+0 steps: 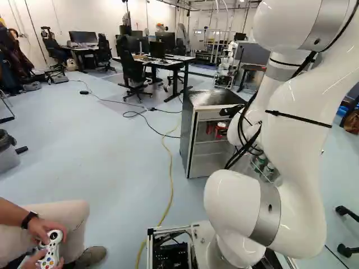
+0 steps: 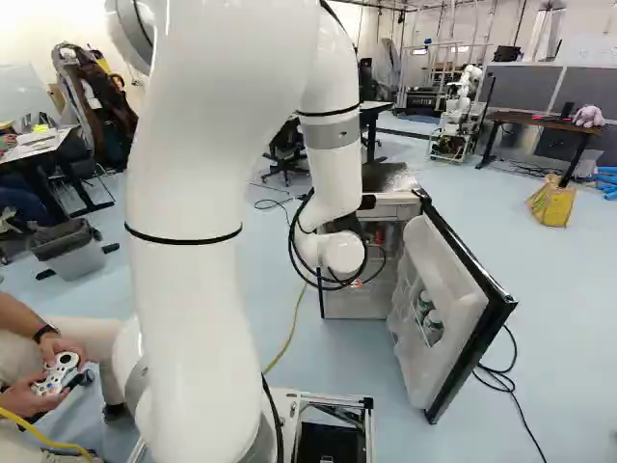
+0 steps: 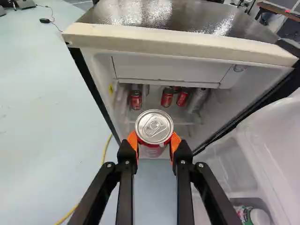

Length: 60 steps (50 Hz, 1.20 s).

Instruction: Grab a drink from the fridge

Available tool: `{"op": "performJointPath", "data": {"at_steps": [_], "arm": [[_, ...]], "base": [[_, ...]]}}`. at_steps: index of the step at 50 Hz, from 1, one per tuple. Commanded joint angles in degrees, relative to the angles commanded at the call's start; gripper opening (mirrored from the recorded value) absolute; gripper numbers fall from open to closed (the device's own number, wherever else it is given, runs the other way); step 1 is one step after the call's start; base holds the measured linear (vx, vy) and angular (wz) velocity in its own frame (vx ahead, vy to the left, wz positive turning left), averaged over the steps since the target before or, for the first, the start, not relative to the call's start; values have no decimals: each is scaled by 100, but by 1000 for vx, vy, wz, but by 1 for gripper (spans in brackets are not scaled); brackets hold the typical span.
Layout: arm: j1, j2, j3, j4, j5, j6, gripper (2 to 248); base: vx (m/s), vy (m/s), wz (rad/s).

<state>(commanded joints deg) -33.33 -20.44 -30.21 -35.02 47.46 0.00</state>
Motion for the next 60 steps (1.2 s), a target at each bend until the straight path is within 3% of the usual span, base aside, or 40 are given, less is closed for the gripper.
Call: {"op": "performJointPath", "data": {"at_steps": [60], "arm": [[161,932,18,0,-1142,0,88]], "base": [[0,0,0]]}}
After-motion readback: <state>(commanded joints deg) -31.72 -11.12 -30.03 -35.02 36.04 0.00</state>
